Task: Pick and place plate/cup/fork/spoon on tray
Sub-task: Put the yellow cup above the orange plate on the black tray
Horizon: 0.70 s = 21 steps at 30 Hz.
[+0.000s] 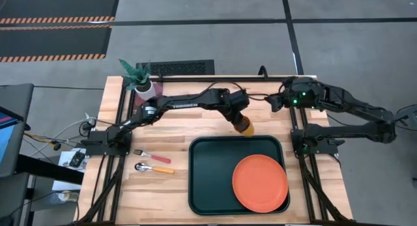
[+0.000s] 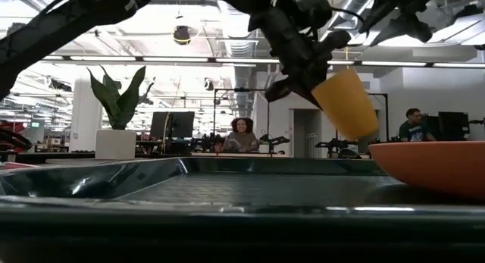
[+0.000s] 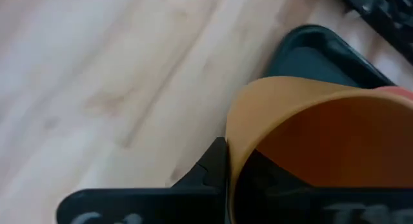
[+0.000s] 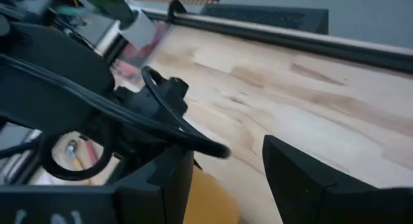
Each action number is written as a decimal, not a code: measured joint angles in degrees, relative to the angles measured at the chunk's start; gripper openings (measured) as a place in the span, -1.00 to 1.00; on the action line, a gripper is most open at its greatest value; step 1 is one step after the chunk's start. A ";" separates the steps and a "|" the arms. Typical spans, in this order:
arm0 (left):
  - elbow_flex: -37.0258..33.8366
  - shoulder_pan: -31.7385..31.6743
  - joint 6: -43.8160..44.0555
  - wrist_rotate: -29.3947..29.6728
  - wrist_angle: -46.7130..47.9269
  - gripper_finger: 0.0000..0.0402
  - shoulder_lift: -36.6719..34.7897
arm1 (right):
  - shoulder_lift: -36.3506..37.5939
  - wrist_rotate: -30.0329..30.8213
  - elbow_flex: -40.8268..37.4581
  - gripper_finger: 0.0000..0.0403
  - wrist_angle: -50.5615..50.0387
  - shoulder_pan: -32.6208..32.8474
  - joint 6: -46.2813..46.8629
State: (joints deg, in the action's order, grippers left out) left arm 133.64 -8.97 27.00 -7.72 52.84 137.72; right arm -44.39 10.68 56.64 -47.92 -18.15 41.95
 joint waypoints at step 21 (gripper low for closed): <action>0.13 6.32 -2.97 10.14 1.03 -1.00 1.17 | -0.67 2.54 -0.01 0.04 -3.31 0.05 -0.63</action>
State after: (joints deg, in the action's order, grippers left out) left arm 133.78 -2.65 24.03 2.42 53.87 138.89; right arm -45.06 13.21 56.63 -51.24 -18.11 41.32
